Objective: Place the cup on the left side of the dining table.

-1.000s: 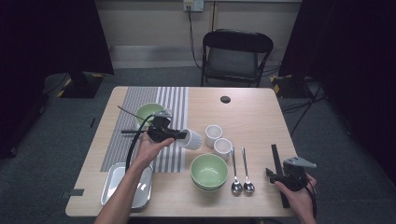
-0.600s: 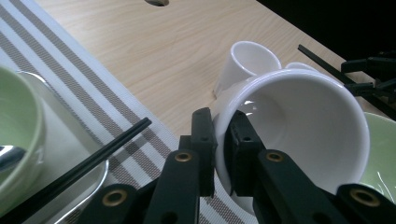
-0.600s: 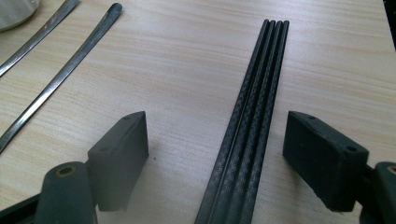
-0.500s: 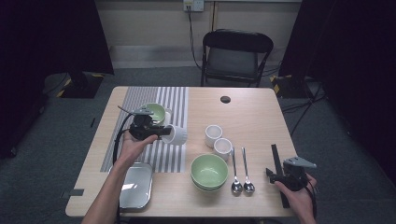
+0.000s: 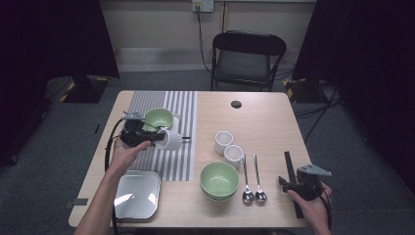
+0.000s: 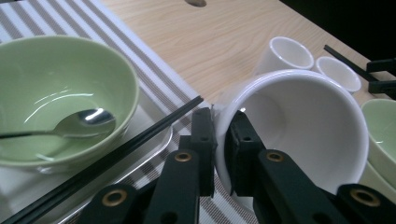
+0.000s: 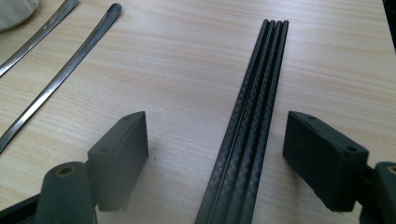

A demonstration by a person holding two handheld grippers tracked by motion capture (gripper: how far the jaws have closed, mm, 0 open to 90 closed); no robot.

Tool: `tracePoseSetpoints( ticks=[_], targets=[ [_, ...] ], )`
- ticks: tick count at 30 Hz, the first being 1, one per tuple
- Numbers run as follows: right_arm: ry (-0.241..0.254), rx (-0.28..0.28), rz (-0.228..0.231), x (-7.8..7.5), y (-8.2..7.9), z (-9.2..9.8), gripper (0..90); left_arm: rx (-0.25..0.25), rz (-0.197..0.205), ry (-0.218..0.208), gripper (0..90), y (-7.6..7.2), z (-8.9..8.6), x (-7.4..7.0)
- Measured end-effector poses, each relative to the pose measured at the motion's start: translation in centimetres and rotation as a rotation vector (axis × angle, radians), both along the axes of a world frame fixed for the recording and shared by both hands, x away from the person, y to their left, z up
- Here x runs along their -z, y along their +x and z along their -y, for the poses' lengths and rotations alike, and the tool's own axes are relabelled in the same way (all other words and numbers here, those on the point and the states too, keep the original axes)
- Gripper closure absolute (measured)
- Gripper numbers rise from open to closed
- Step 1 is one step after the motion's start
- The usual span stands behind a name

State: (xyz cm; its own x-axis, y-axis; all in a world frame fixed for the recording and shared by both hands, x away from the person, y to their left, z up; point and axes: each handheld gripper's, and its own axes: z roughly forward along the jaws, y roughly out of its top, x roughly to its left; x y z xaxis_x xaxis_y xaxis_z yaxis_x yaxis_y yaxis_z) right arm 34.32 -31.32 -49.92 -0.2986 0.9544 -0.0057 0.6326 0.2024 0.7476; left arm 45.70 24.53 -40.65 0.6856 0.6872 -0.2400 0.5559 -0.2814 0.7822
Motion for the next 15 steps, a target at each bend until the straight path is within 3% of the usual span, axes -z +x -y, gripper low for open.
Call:
tracePoseSetpoints(
  ticks=[3, 8, 15],
  targets=[
    [0.0, 0.0, 0.0, 0.0, 0.0, 0.0, 21.4, -0.012, -0.012, 0.023, 83.1, 0.1, -0.4, 0.6],
    [0.0, 0.0, 0.0, 0.0, 0.0, 0.0, 21.5, -0.022, -0.03, 0.017, 83.2, 0.2, -1.0, 1.6],
    [0.0, 0.0, 0.0, 0.0, 0.0, 0.0, 21.4, -0.043, -0.074, 0.049, 83.1, 0.3, -1.6, 3.5]
  ],
)
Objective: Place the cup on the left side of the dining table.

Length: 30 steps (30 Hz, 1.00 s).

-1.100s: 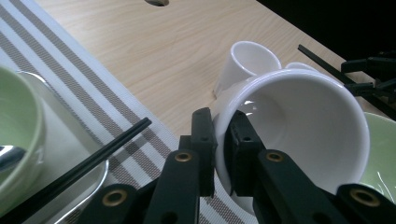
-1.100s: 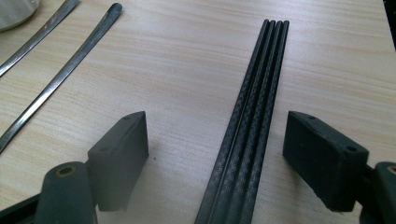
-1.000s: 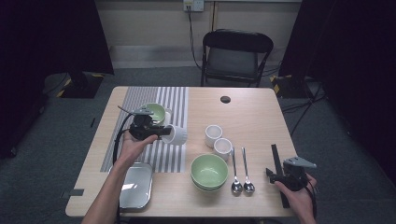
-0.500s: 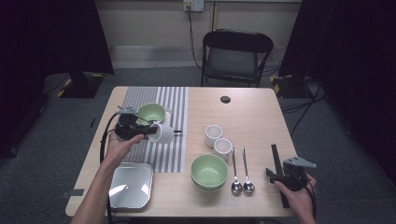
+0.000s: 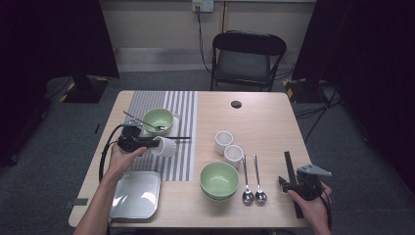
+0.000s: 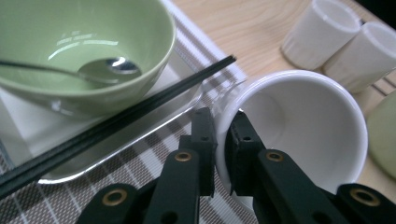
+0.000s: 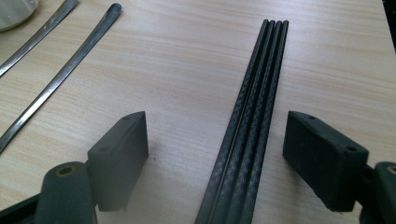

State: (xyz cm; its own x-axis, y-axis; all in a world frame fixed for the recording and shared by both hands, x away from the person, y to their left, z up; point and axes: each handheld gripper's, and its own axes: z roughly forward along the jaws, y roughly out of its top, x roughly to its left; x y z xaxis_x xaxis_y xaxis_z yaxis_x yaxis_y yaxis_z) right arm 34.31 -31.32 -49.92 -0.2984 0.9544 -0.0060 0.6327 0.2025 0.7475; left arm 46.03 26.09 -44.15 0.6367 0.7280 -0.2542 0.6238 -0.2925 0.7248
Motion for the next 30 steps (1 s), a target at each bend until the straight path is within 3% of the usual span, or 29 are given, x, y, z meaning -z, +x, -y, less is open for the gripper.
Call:
tracePoseSetpoints(
  ticks=[10, 16, 19, 30],
  targets=[
    [0.0, 0.0, 0.0, 0.0, 0.0, 0.0, 21.5, 0.007, -0.014, 0.017, 83.1, 0.1, -0.1, 0.5],
    [0.0, 0.0, 0.0, 0.0, 0.0, 0.0, 21.4, -0.013, -0.032, 0.027, 83.0, 0.0, -0.3, 1.5],
    [0.0, 0.0, 0.0, 0.0, 0.0, 0.0, 21.4, -0.024, -0.049, 0.011, 83.0, 0.1, -0.5, 1.8],
    [0.0, 0.001, 0.0, 0.0, 0.0, 0.0, 21.4, -0.013, -0.03, 0.008, 80.3, 0.3, -0.1, 1.4]
  ],
)
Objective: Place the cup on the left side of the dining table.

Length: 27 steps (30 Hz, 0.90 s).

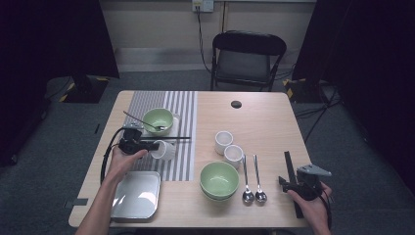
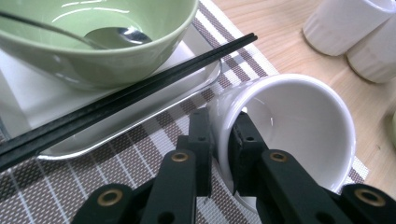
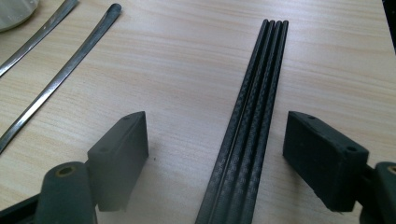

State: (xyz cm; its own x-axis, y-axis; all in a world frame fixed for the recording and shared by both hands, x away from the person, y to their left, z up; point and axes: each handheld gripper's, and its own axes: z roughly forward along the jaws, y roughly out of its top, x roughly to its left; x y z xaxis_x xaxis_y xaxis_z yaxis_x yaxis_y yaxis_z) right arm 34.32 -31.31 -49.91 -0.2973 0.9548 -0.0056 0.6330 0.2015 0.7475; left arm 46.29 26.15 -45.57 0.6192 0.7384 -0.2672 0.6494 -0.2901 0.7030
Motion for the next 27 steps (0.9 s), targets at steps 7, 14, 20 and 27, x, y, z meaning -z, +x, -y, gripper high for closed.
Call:
tracePoseSetpoints(
  ticks=[7, 14, 20, 27],
  targets=[
    [0.0, 0.0, 0.0, 0.0, 0.0, 0.0, 21.4, 0.004, 0.019, -0.018, 78.5, 0.0, 0.5, -0.2],
    [0.0, 0.0, 0.0, 0.0, 0.0, 0.0, 21.4, 0.01, 0.023, -0.028, 75.2, 0.5, 1.7, -0.7],
    [0.0, 0.0, 0.0, 0.0, 0.0, 0.0, 21.4, 0.002, 0.025, -0.038, 75.0, 0.8, 2.0, -0.8],
    [0.0, 0.0, 0.0, 0.0, 0.0, 0.0, 21.4, 0.007, 0.021, -0.058, 70.1, 1.0, 1.8, -0.6]
  ],
)
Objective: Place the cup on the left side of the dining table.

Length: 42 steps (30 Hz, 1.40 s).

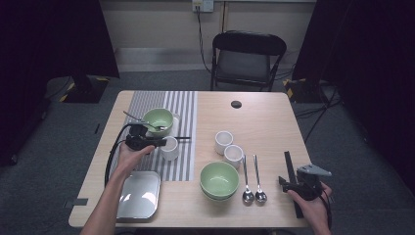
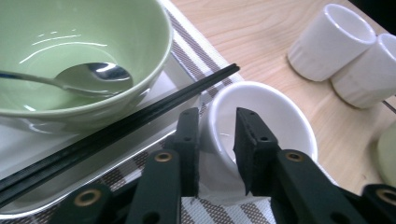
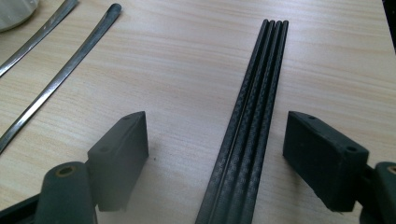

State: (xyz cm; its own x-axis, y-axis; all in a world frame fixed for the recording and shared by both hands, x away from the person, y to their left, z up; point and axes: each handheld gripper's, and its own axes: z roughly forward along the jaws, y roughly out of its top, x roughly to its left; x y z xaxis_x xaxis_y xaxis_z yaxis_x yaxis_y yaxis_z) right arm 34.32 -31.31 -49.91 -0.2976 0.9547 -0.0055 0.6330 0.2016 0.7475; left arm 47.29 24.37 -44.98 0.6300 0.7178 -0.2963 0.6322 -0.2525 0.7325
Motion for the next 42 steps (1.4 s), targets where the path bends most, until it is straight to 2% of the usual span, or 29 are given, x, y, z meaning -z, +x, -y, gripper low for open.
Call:
tracePoseSetpoints(
  ticks=[2, 4, 6, 7, 8, 9, 10, 13, 14, 15, 18, 20, 22, 25, 27, 32, 35, 37, 42],
  targets=[
    [0.0, 0.0, 0.0, 0.0, 0.0, 0.0, 21.4, 0.002, 0.016, 0.014, 69.0, -0.1, 0.1, -0.1],
    [0.0, 0.0, 0.0, 0.0, 0.0, 0.0, 21.4, 0.013, 0.014, -0.005, 67.3, -0.2, 0.0, -0.2],
    [0.0, 0.0, 0.0, 0.0, 0.0, 0.0, 21.4, 0.005, 0.02, 0.004, 65.4, -0.2, 0.0, -0.3],
    [0.0, 0.0, 0.0, 0.0, 0.0, 0.0, 21.4, 0.007, 0.024, -0.003, 61.6, -0.2, -0.1, -0.3],
    [0.0, 0.0, 0.0, 0.0, 0.0, 0.0, 21.4, 0.006, 0.029, -0.005, 61.6, -0.2, -0.2, -0.4],
    [0.0, 0.0, 0.0, 0.0, 0.0, 0.0, 21.4, 0.003, 0.031, -0.008, 56.8, -0.3, -0.2, -0.4],
    [0.0, 0.0, 0.0, 0.0, 0.0, 0.0, 21.4, 0.001, 0.036, -0.005, 56.8, -0.3, -0.2, -0.5],
    [0.0, 0.0, 0.0, 0.0, 0.0, 0.0, 21.4, -0.005, 0.058, 0.004, 48.7, -0.6, -0.3, -0.9],
    [0.0, 0.0, 0.0, 0.0, 0.0, 0.0, 21.4, -0.006, 0.063, -0.004, 46.1, -0.6, -0.4, -1.0],
    [0.0, 0.0, 0.0, 0.0, 0.0, 0.0, 21.4, -0.006, 0.067, -0.01, 40.8, -0.7, -0.5, -1.2],
    [0.0, 0.0, 0.0, 0.0, 0.0, 0.0, 21.4, -0.015, 0.089, -0.004, 36.1, -0.9, -0.9, -1.5],
    [0.0, 0.0, 0.0, 0.0, 0.0, 0.0, 21.4, 0.008, 0.1, -0.004, 32.2, -1.1, -1.0, -1.7],
    [0.0, 0.0, 0.0, 0.0, 0.0, 0.0, 21.4, 0.007, 0.102, 0.013, 30.2, -1.2, -1.1, -1.8],
    [0.0, 0.0, 0.0, 0.0, 0.0, 0.0, 21.4, -0.005, 0.101, -0.001, 25.2, -1.5, -1.3, -2.1],
    [0.0, 0.0, 0.0, 0.0, 0.0, 0.0, 21.4, -0.002, 0.107, -0.019, 24.0, -1.7, -1.5, -2.4],
    [0.0, 0.0, 0.0, 0.0, 0.0, 0.0, 21.4, -0.022, 0.109, -0.011, 22.2, -2.2, -2.0, -2.8],
    [0.0, 0.001, 0.0, 0.0, 0.0, 0.0, 21.4, -0.039, 0.121, 0.036, 20.9, -2.5, -2.3, -3.1],
    [0.0, 0.0, 0.0, 0.0, 0.0, 0.0, 21.4, -0.048, 0.106, 0.048, 21.2, -2.6, -2.7, -3.1],
    [0.0, 0.001, 0.0, 0.0, 0.0, 0.0, 21.4, -0.077, 0.119, 0.064, 17.7, -3.2, -3.8, -3.5]
  ],
)
